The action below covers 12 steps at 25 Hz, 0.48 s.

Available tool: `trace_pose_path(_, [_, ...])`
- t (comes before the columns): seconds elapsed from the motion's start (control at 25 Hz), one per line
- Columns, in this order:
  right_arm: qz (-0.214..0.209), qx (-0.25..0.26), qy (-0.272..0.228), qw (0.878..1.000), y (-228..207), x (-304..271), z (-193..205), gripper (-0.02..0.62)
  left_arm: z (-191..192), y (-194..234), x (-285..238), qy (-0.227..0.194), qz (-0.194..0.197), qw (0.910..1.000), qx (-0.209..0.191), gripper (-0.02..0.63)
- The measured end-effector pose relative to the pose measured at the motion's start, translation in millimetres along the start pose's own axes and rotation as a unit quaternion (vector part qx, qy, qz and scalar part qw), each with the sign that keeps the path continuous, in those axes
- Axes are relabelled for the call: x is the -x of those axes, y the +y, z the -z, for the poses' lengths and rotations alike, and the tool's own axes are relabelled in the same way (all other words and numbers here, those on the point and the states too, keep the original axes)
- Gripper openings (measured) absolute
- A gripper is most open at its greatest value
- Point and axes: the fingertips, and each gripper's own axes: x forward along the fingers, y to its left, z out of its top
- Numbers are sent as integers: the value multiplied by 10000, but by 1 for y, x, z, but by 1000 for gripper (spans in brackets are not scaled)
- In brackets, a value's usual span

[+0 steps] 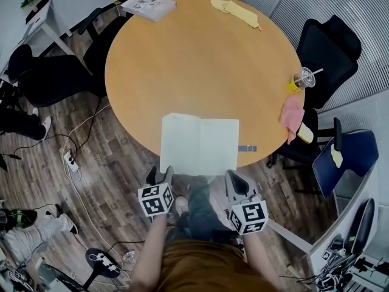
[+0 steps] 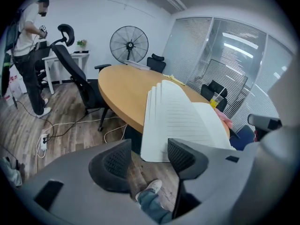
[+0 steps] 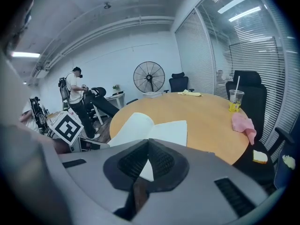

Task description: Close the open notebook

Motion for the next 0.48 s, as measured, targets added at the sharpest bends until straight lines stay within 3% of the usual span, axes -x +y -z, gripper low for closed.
trace_pose_path(0.16, [22,-3,6,10000,-2,3,1,12,4,3,-3,21,254,9989,404,258])
trace_pose_path(0.36, [24,-19,16,10000,-2,4,2,12,8,5,-6,-77,702,9902,1201,242])
trace_pose_path(0.48, [25,-28,13,10000,-3,4,2,11,9,2,-6,-70,885,9862,1400,222])
